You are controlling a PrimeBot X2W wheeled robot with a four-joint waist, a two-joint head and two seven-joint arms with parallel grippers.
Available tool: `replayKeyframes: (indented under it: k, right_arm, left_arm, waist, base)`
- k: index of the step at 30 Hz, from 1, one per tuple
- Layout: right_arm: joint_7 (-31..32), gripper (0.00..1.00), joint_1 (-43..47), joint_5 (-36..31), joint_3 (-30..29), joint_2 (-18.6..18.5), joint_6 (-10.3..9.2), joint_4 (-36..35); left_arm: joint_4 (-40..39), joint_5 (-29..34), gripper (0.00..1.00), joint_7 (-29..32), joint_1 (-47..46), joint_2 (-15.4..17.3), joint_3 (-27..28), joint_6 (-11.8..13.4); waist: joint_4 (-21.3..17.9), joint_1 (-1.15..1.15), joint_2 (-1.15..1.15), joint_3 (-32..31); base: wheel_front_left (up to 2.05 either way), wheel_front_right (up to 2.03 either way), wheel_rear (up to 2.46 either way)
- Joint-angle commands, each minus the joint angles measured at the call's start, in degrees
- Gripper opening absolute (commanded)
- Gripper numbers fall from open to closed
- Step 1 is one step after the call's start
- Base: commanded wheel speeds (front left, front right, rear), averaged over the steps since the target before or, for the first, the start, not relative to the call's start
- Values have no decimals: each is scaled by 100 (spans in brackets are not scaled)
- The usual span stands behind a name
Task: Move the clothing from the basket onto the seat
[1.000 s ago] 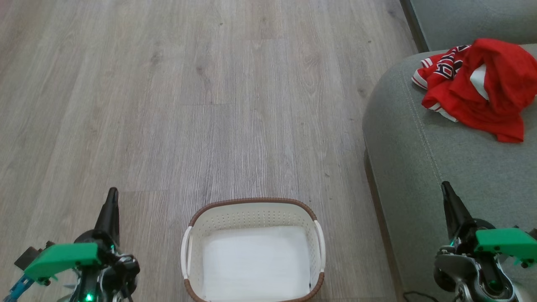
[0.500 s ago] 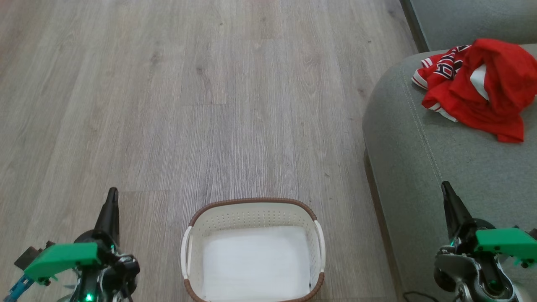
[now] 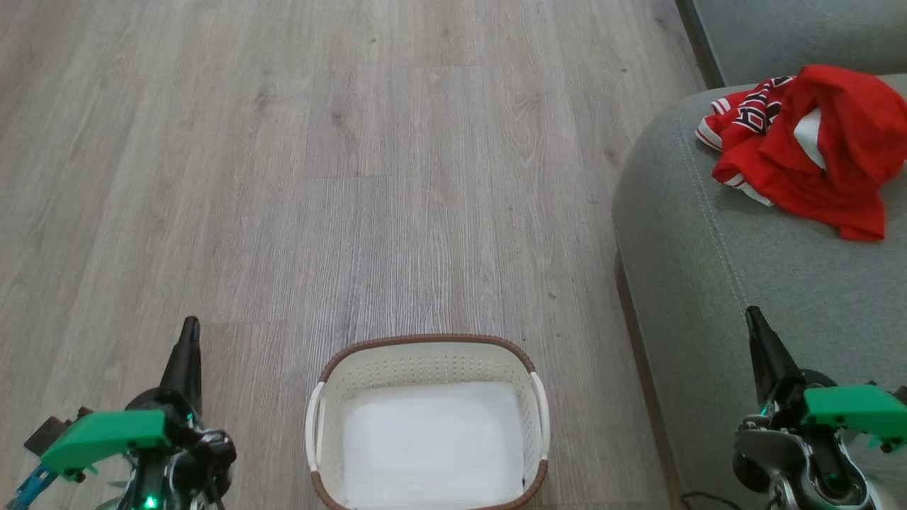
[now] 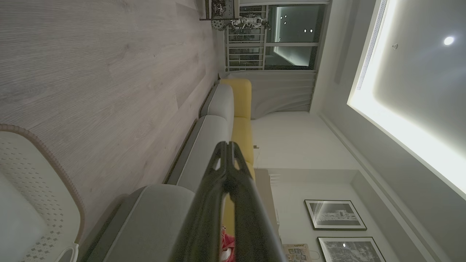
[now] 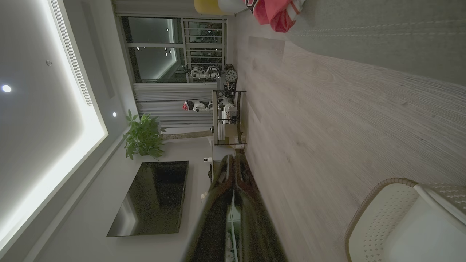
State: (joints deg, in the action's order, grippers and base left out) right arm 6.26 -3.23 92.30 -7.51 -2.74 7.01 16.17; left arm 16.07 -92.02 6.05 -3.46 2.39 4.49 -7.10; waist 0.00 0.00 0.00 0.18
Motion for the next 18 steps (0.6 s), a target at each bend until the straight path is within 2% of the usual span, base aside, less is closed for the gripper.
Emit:
replayKeyframes:
  k: [1,18]
  right_arm:
    - [23,0,-295,-14,99,-18,47,-214]
    - [25,0,-295,-16,97,-17,47,-214]
  left_arm:
    - [-202,-15,0,44,-273,49,203,-39]
    - [-202,-15,0,44,-273,49,203,-39]
  waist:
    - [0,0,0,0]
    - [0,0,0,0]
  base:
    - [0,0,0]
    - [0,0,0]
